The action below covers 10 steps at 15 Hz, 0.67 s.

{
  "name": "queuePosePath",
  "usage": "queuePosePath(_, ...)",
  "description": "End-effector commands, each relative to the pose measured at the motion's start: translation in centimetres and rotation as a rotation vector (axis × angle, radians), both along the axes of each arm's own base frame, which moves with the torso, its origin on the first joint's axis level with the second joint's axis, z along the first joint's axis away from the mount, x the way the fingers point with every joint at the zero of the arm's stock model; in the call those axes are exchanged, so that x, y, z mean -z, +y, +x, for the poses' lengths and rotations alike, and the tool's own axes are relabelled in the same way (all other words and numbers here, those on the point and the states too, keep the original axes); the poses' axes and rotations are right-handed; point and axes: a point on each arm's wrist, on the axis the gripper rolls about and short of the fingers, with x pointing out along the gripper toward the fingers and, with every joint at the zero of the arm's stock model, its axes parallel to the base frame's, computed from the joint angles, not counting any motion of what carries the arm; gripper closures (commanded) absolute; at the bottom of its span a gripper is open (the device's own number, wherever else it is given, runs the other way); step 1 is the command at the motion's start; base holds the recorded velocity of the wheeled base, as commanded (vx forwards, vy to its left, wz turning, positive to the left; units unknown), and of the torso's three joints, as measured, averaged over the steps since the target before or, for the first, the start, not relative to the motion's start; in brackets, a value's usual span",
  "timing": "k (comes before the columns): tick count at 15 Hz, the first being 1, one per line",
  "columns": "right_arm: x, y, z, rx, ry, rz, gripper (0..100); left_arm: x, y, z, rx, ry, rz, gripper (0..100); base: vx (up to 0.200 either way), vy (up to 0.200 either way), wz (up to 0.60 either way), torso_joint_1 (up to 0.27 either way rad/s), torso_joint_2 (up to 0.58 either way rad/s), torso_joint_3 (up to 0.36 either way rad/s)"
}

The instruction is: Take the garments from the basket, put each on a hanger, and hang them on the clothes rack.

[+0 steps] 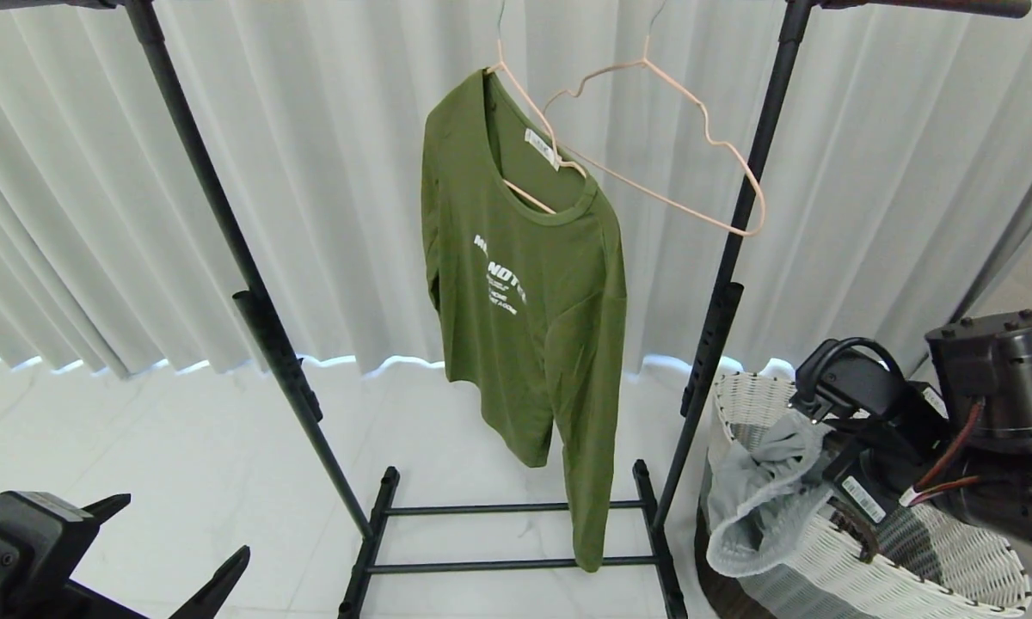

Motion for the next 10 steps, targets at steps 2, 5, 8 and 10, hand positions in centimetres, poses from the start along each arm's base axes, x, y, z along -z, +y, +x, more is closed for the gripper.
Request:
queuePosePath(2,-1.3,-0.2,-0.9,-0.016,-0.047,0.034,100,-0.2,0.0,-0.3,0.003,-0.024,-0.004,0,0.0,0.0,0.0,0.0,0.0,0.0)
queuePosePath(5,-2.3,0.1,-0.8,-0.025,-0.077,0.055,100,-0.3,0.1,-0.5,0.002,-0.038,-0.005,0,0.0,0.0,0.0,0.0,0.0,0.0)
queuePosePath(8,-2.8,0.4,-0.9,-0.041,-0.094,0.068,100,-0.8,0.1,-0.2,-0.016,-0.053,-0.003,0,0.0,0.133,0.0,0.0,0.0,0.003)
queuePosePath(10,-3.1,0.6,-0.9,-0.045,-0.101,0.074,100,-1.1,0.0,0.0,-0.018,-0.061,-0.005,0,0.0,0.2,0.0,0.005,0.0,0.002)
